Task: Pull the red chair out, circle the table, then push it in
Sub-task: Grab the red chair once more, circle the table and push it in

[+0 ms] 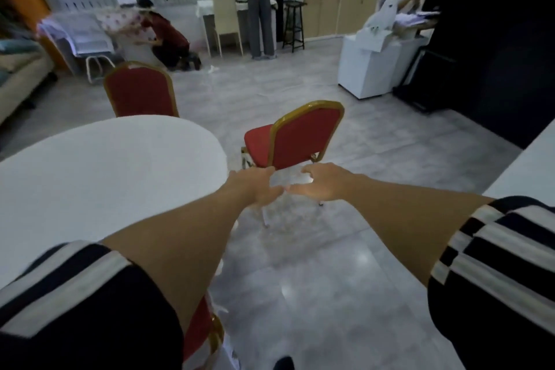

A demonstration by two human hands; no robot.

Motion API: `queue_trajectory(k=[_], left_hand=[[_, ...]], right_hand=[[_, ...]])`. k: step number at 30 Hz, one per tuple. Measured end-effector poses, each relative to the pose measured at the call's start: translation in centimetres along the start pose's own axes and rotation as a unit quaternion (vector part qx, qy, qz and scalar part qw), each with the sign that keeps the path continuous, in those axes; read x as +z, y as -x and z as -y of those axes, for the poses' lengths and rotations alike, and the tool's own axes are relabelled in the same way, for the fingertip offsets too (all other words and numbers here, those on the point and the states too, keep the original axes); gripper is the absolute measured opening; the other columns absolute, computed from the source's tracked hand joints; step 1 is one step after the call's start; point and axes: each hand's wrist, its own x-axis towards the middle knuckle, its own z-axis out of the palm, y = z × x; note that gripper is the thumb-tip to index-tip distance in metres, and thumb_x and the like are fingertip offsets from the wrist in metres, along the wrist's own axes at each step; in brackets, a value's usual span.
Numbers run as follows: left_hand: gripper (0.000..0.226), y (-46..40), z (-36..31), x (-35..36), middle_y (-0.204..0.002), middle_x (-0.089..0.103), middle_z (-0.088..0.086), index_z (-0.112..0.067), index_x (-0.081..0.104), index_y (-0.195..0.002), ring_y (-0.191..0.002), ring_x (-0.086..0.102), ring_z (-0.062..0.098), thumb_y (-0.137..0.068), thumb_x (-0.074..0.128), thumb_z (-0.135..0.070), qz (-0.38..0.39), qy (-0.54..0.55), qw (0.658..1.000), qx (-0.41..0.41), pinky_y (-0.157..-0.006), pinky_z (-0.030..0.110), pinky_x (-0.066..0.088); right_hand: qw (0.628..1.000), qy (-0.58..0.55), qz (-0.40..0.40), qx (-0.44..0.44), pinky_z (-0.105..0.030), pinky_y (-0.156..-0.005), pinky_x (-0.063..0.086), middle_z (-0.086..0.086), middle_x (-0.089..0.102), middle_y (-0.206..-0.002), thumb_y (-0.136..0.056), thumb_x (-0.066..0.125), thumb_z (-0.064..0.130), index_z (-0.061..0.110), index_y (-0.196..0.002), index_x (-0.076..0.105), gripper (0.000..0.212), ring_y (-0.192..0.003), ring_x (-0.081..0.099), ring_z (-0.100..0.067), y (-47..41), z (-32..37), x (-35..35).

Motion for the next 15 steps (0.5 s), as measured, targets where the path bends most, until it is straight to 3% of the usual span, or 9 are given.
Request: queue_trajectory(k=[4,7,10,15], left_hand=[[0.073,-7.7,-1.5,-3.7,-0.152,0.056,0.012,-0.024,0.037,-0.158,-0.136,0.054,0.036,-0.1,0.039,-0.067,-0.012,-0.002,1.0,0.024,-0.111,0.055,0.043],[0.081,-12.0,-2.1,-5.7,-0.152,0.057,0.01,-0.022,0.026,-0.164,-0.138,0.054,0.036,-0.098,0.038,-0.068,-0.032,0.02,0.999,0.026,-0.113,0.057,0.041],[0.082,-15.6,-2.5,-6.5,-0.156,0.053,0.01,-0.021,0.026,-0.165,-0.141,0.051,0.036,-0.098,0.04,-0.067,-0.033,0.031,0.999,0.023,-0.115,0.058,0.038],[0.076,-21.3,-3.6,-8.1,-0.16,0.047,0.01,-0.02,0.032,-0.162,-0.143,0.048,0.035,-0.1,0.045,-0.063,-0.038,0.053,0.998,0.021,-0.116,0.056,0.038]], right_hand=[[0.999,-0.009,-0.016,0.044,-0.048,-0.119,0.038,-0.003,0.04,-0.168,-0.071,0.051,0.098,0.026,-0.162,0.038,0.117,-0.15,0.043,-0.03,-4.4,-2.9,-4.6],[0.997,-0.017,-0.043,0.068,-0.052,-0.115,0.042,0.001,0.049,-0.162,-0.05,0.044,0.11,0.037,-0.154,0.047,0.128,-0.144,0.05,-0.028,-7.4,-5.1,-6.4],[0.996,-0.03,-0.043,0.072,-0.05,-0.115,0.043,0.002,0.051,-0.16,-0.043,0.046,0.112,0.038,-0.15,0.051,0.13,-0.144,0.049,-0.025,-10.7,-7.3,-7.5],[0.998,-0.027,-0.034,0.055,-0.044,-0.116,0.041,-0.005,0.046,-0.164,-0.073,0.069,0.085,0.024,-0.162,0.037,0.112,-0.149,0.045,-0.027,-15.2,-9.3,-11.2]])
